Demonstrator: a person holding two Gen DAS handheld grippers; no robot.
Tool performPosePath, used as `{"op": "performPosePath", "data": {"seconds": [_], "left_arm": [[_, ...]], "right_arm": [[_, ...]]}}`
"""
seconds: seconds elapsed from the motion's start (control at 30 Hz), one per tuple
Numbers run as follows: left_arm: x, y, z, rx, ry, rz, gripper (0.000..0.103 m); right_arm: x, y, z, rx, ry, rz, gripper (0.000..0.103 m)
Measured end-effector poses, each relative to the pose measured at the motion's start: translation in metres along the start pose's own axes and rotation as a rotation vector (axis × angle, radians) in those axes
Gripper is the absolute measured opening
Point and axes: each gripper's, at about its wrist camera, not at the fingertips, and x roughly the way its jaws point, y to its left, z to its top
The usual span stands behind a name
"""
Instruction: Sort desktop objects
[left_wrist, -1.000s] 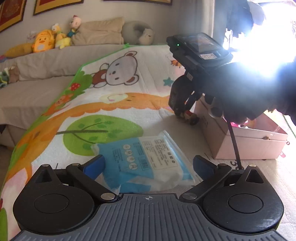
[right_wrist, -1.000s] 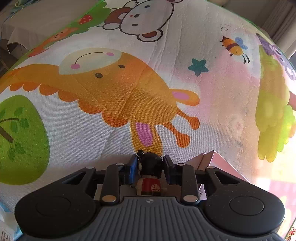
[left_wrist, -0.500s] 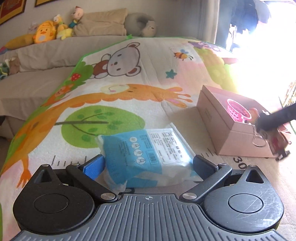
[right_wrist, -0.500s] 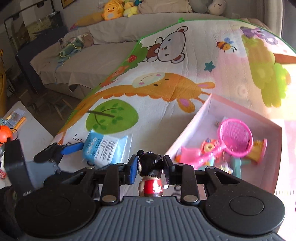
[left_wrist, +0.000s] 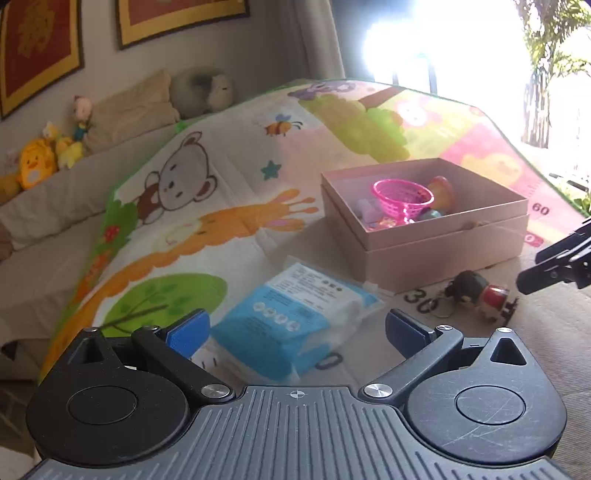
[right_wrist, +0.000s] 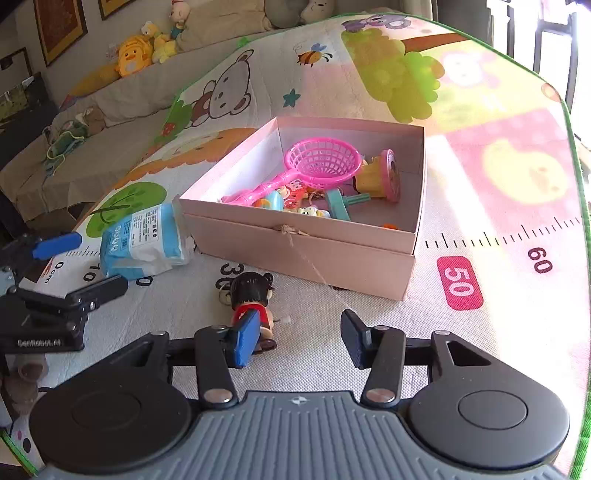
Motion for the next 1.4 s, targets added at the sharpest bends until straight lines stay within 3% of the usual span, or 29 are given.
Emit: {"op": "performPosePath", "data": {"seconds": [0.13,0.23,0.43,0.73,0.8,0.9,1.03,1.2,1.33,1.37,1.4], "left_arm": [[0.036,0.014,0.01,0.049,0.077,-0.014,0.103],[0.052,0.023,0.01,-0.005,0.167,-0.099,0.103],[0.027,-0.004,-0.001,0.007,0.187,-0.268,0.103],[0.029,-0.021,0.005,-0.031,0.182,-0.134,0.102],[0.029,-0.02,0.004,-0.034,0.195,-0.133,0.083],[0.024,-0.02,-0.001,-0.041,0.209,-0.139,0.071],[0.012,-0.021,-0.008,-0.065,0.214,-0.13,0.067],[-0.015,-0.026,-0.024,-0.098,0.215,-0.203,0.072],[-0.018,-0.03,-0.033,-0.106,0.193,-0.137,0.091],[-0.017,-0.028,-0.033,-0.122,0.197,-0.133,0.094],[-0.017,-0.028,-0.034,-0.131,0.197,-0.131,0.095]], "right_arm": [[-0.001,0.001,-0.017,-0.007,-0.015,-0.005,0.061],[-0.003,0.005,-0.029,-0.023,-0.029,-0.009,0.067],[-0.009,0.008,-0.044,-0.085,-0.052,-0.04,0.078],[-0.004,0.012,-0.054,-0.079,-0.052,-0.032,0.084],[-0.004,0.015,-0.056,-0.091,-0.055,-0.037,0.085],[-0.004,0.017,-0.057,-0.098,-0.06,-0.041,0.085],[-0.004,0.019,-0.055,-0.1,-0.065,-0.037,0.085],[-0.005,0.032,-0.045,-0.161,-0.08,-0.029,0.085],[0.005,0.04,-0.034,-0.185,-0.098,-0.029,0.083],[0.009,0.042,-0.031,-0.187,-0.098,-0.034,0.08],[0.013,0.043,-0.028,-0.189,-0.097,-0.032,0.071]]}}
